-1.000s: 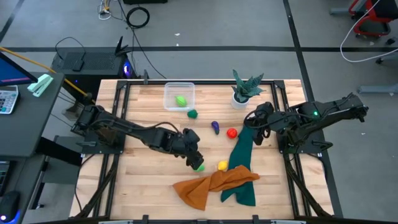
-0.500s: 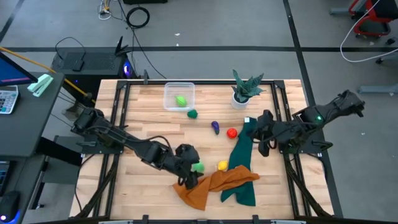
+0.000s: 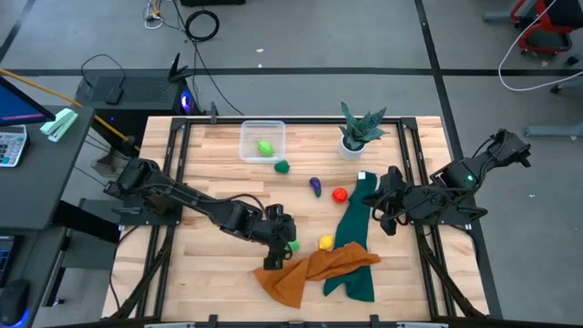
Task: Pick and placing Produce into tupperware
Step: Put the green pear into the transparent bin
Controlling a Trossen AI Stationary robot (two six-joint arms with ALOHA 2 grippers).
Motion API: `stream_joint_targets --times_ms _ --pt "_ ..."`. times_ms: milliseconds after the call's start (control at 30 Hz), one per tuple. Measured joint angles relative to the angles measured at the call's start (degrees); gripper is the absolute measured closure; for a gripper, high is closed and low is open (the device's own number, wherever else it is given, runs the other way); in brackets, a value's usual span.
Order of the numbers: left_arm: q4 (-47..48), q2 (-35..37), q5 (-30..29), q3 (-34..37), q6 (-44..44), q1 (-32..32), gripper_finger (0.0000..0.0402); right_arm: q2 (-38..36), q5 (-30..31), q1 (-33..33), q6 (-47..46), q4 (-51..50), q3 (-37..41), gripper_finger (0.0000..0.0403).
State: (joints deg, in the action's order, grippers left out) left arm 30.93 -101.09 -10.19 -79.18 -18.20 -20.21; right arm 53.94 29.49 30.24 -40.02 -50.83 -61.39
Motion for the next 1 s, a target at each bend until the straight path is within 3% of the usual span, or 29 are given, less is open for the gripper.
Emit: stream_joint_targets --times_ms 467,1000 --pt "2.45 -5.73 5.91 0.0 7.28 4.36 0.0111 2.68 0.71 -0.04 -1.67 0.03 0.0 0.0398" --pt "-1.83 -12.58 5.98 -0.03 7.53 4.25 0.0111 3.56 0.46 -0.07 -2.5 0.08 0.0 0.0398"
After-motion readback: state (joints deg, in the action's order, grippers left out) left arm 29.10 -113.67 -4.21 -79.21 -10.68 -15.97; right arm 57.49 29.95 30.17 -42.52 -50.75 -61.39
